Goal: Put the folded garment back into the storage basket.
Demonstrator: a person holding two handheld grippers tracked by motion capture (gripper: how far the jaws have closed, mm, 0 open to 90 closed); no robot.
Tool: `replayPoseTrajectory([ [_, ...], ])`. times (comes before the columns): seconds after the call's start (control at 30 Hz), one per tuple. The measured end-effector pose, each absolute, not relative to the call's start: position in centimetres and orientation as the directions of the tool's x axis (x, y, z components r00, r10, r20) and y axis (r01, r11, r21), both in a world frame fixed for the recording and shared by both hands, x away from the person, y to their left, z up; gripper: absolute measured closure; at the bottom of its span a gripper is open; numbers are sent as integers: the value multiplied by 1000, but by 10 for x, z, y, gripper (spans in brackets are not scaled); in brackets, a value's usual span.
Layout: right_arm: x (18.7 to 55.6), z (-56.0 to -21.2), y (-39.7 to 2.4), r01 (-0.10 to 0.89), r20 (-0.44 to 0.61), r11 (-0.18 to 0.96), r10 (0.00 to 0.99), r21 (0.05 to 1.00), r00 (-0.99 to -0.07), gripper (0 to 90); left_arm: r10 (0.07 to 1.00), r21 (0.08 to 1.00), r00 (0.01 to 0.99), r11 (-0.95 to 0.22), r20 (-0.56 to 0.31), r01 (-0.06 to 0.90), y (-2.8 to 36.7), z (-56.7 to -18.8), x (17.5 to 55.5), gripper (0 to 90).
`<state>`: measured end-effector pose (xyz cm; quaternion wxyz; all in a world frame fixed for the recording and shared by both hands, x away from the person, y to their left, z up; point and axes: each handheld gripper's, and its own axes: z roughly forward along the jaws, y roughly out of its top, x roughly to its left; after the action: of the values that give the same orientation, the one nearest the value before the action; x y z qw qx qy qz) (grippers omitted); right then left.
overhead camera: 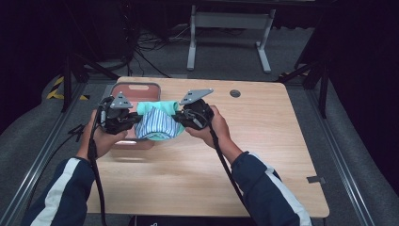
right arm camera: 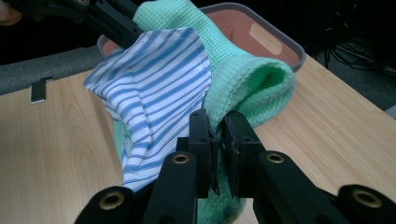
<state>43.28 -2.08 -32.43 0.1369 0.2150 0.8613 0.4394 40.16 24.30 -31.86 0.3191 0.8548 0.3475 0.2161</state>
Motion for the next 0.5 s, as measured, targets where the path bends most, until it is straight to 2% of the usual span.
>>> replayPoseTrajectory([
  [0.5, 444, -323, 36, 231, -45, 532, 455, 815, -889, 822, 788, 689, 592, -524, 169, 501, 286, -311, 407, 827],
])
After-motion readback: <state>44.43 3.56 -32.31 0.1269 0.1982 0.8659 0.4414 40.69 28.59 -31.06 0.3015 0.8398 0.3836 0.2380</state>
